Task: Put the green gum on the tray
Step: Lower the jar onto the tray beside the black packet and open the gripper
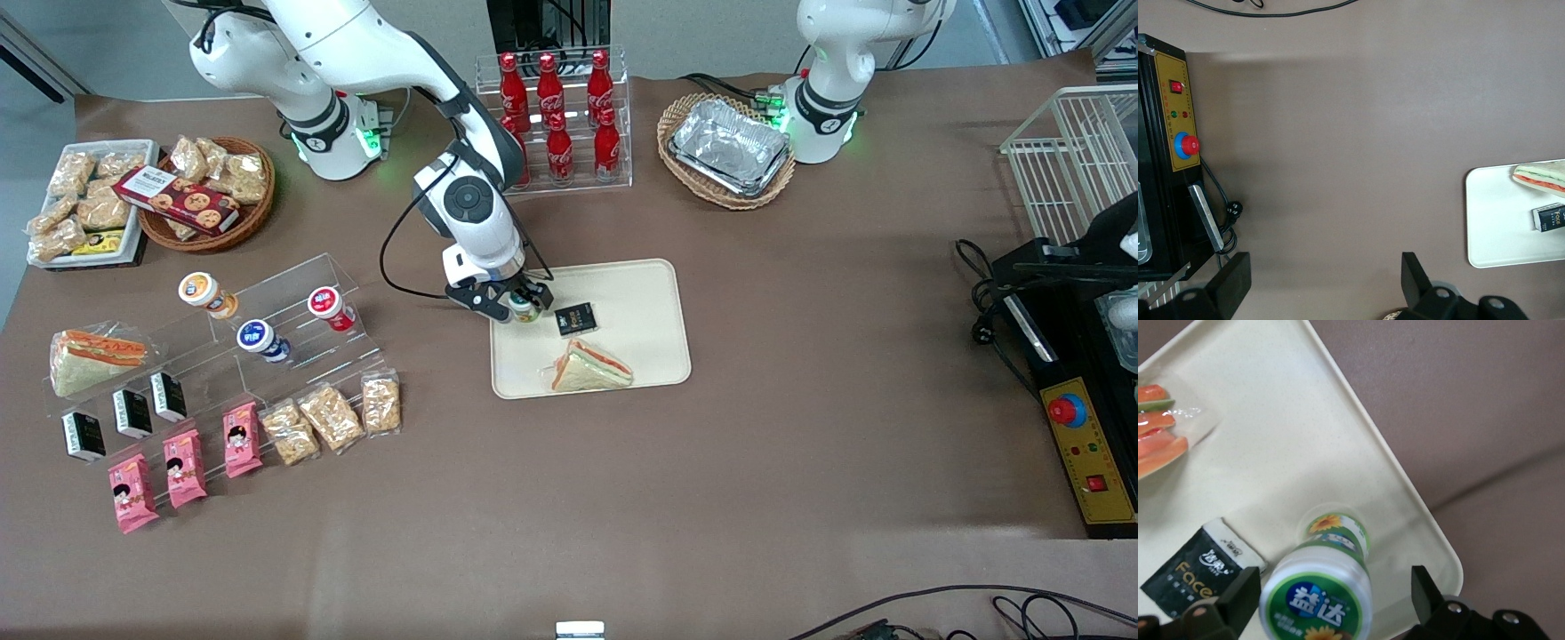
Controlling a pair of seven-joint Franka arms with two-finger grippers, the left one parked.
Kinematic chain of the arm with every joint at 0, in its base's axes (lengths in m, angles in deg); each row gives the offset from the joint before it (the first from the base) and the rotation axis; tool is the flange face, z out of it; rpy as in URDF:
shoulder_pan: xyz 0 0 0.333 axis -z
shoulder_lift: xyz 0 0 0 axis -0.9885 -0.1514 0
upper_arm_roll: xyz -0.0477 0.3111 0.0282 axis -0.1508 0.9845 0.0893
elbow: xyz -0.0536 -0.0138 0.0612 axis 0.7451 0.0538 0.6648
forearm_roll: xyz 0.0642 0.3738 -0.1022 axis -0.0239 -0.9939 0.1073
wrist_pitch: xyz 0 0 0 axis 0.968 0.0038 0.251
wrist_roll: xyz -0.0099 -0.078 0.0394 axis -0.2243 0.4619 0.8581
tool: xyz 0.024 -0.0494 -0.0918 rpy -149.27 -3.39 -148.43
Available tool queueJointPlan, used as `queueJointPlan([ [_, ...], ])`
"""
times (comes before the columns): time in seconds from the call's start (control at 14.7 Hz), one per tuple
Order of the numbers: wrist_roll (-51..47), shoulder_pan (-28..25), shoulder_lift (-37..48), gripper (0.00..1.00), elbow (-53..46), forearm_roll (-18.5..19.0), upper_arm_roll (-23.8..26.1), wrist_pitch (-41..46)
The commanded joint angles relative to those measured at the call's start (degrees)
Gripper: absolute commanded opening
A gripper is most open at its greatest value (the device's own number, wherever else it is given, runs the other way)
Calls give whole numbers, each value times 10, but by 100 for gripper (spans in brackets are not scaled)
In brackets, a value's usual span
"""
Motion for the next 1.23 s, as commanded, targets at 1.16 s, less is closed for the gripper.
queueJointPlan([
  [1.16,349,138,112,100,-432,1,-17,614],
])
